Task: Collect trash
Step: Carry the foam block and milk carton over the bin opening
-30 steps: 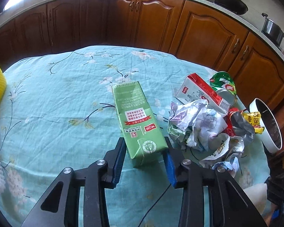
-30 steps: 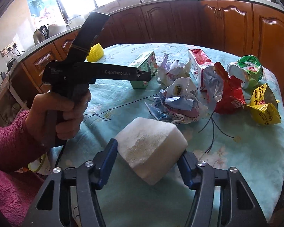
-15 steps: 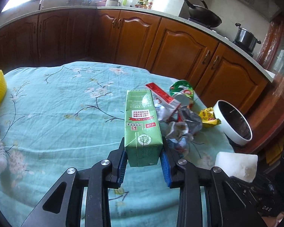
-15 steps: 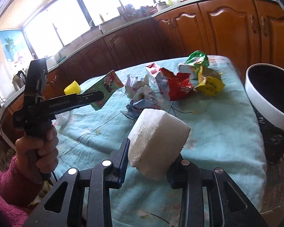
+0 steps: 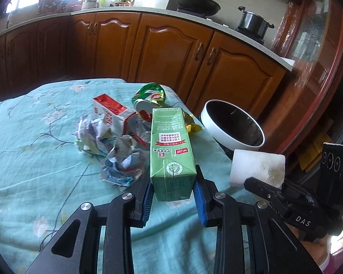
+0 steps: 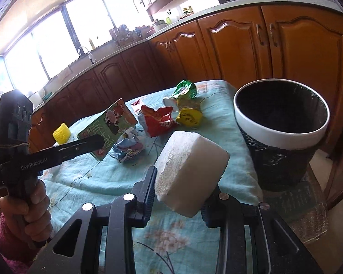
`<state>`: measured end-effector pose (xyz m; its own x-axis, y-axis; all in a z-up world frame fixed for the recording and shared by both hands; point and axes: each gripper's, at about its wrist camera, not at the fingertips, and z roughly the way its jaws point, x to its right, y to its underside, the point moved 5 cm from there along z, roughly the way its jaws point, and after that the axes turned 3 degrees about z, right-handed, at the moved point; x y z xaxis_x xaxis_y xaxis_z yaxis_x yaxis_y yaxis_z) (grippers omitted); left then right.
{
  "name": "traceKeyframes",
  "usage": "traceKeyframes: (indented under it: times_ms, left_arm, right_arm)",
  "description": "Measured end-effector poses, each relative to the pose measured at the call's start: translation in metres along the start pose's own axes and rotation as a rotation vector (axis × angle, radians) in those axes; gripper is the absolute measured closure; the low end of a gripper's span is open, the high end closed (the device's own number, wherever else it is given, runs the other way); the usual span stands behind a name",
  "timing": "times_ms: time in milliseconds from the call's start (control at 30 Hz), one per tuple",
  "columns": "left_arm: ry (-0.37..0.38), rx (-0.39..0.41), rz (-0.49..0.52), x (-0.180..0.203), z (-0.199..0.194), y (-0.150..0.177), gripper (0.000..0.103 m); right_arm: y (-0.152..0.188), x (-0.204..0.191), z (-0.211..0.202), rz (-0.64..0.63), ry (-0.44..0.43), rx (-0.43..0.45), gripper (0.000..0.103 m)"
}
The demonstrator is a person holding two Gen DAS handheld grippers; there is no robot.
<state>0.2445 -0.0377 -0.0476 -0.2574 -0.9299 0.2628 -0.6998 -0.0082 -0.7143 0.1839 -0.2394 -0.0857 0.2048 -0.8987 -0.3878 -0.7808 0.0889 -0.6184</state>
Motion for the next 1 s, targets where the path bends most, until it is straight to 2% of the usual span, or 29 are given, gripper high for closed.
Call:
traceKeyframes:
  times_ms: [300,767,1000]
  left_arm:
    - [0.046,-0.032,0.065,0.029,0.032,-0.016,0.073]
    - [0.077,-0.068,0.126,0.075,0.096,-0.045,0.073]
    - [0.073,-0.078,0.133,0.088,0.121,-0.058,0.073]
  right_arm:
    - [-0.013,0.039,-0.021,0.048,0.071,0.057,0.069]
    - [-0.04,0.1,-0.028,0.129,0.176,0.068,0.069]
    - [-0.054,0.126,-0.024,0.158,0.198,0.063,0.069]
